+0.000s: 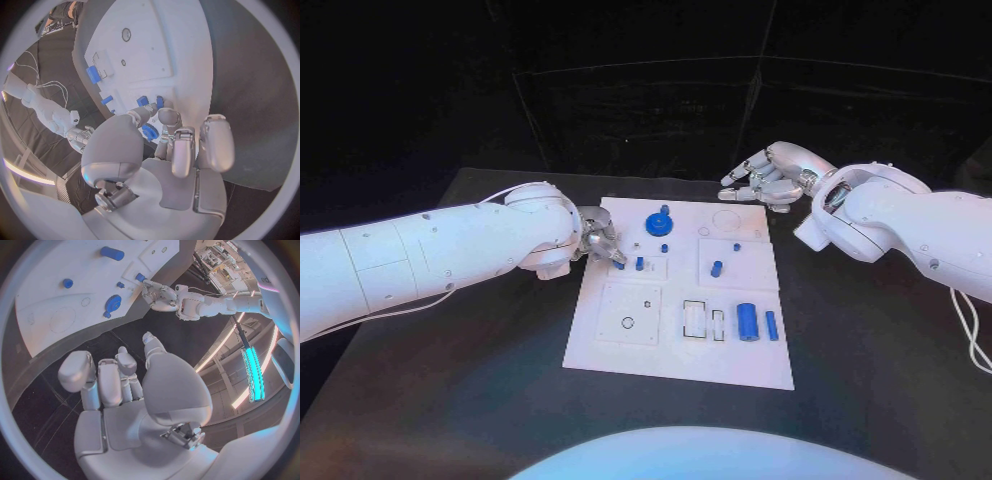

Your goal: Assemble the parts on the task board

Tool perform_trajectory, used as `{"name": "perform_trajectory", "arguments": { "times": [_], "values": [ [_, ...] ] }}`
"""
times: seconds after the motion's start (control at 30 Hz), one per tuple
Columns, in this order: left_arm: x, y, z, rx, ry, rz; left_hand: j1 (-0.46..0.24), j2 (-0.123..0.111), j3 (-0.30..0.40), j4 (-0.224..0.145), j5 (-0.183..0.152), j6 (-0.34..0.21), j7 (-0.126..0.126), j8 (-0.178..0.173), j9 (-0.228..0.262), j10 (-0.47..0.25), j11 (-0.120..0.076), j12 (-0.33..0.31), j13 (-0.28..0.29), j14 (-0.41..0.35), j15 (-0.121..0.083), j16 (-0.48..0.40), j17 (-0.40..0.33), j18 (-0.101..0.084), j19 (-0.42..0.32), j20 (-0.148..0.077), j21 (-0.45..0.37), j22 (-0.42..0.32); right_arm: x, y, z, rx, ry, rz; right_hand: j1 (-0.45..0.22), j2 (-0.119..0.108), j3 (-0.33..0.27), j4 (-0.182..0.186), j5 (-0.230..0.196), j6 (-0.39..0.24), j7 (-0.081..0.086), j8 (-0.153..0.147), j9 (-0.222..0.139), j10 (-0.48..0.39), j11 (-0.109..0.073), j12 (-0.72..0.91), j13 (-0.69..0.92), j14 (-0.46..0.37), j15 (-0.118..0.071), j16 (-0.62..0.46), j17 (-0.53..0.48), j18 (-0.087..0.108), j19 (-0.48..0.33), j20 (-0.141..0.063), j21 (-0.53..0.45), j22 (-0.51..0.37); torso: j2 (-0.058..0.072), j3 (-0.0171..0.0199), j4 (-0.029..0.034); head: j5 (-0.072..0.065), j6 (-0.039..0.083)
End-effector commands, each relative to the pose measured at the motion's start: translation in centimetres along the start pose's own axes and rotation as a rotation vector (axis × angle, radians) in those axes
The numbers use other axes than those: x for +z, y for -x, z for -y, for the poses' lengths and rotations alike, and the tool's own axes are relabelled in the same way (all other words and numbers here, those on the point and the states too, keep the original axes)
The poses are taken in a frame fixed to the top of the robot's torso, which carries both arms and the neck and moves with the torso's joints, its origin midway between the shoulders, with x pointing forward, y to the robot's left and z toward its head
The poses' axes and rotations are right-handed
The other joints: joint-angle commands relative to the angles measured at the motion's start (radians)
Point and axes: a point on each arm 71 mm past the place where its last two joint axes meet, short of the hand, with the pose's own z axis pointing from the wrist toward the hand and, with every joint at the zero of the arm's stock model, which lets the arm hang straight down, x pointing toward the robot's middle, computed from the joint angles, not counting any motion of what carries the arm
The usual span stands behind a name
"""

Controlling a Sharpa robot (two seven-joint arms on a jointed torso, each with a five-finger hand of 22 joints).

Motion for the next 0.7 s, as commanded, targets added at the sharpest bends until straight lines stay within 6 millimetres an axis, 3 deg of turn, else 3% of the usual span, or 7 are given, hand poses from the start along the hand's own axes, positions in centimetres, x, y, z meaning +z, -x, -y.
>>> {"name": "perform_trajectory", "arguments": {
  "times": [0.03,0.3,0.43,0.7],
  "values": [
    [0.12,-0.40,-0.12,0.027,0.016,-0.024,0.000,0.008,0.138,-0.135,0.004,0.004,-0.003,0.004,0.001,0.005,-0.001,0.003,0.001,0.105,-0.009,0.003,0.263,0.005,0.016,-0.007,0.006,0.001,0.04,0.02,-0.17,-0.005,0.011,-0.005,0.001,0.008,-0.006,-0.001,0.004,0.000,-0.005,0.006,-0.001,-0.006,-0.002,-0.002,0.000,0.030,-0.006,-0.006,0.000,0.005,-0.001,-0.002,-0.007,-0.001,0.000,0.0003,-0.0002,-0.001,0.000],
    [0.13,-0.53,-0.08,0.033,0.016,-0.035,-0.001,0.004,0.139,-0.137,0.006,0.005,-0.003,0.004,0.001,0.008,-0.002,0.007,0.006,0.105,-0.009,0.003,0.263,0.005,0.016,-0.007,0.005,0.000,0.03,0.02,-0.18,-0.015,0.013,-0.005,0.001,0.008,-0.006,-0.001,0.004,0.000,-0.005,0.006,-0.001,-0.006,-0.002,-0.002,0.000,0.030,-0.006,-0.006,0.000,0.005,-0.001,-0.002,-0.007,-0.001,0.000,0.0003,0.0005,-0.002,-0.002],
    [0.13,-0.57,0.03,0.033,0.011,-0.035,-0.021,-0.014,0.137,-0.138,0.063,0.015,-0.007,0.008,-0.001,0.018,-0.004,0.014,0.018,0.105,-0.010,0.003,0.263,0.004,0.016,-0.008,0.005,0.002,0.04,0.01,-0.19,-0.016,0.014,-0.006,0.001,0.008,-0.006,-0.001,0.004,0.000,-0.005,0.006,-0.001,-0.006,-0.002,-0.002,0.000,0.030,-0.006,-0.006,0.000,0.005,-0.001,-0.002,-0.007,-0.001,0.000,0.0003,0.0006,-0.002,-0.003],
    [0.21,-0.46,0.15,0.025,0.010,-0.019,-0.056,-0.035,0.086,-0.117,0.073,0.038,-0.023,0.008,-0.008,0.042,-0.015,0.040,0.054,0.105,-0.018,0.003,0.263,0.002,0.022,-0.014,0.016,0.018,0.05,0.00,-0.22,-0.016,0.015,-0.006,0.001,0.008,-0.006,-0.001,0.004,0.000,-0.005,0.006,-0.001,-0.006,-0.002,-0.002,0.000,0.030,-0.006,-0.006,0.000,0.005,-0.001,-0.002,-0.007,-0.001,-0.001,0.0003,-0.0008,-0.003,-0.004]
  ]
}}
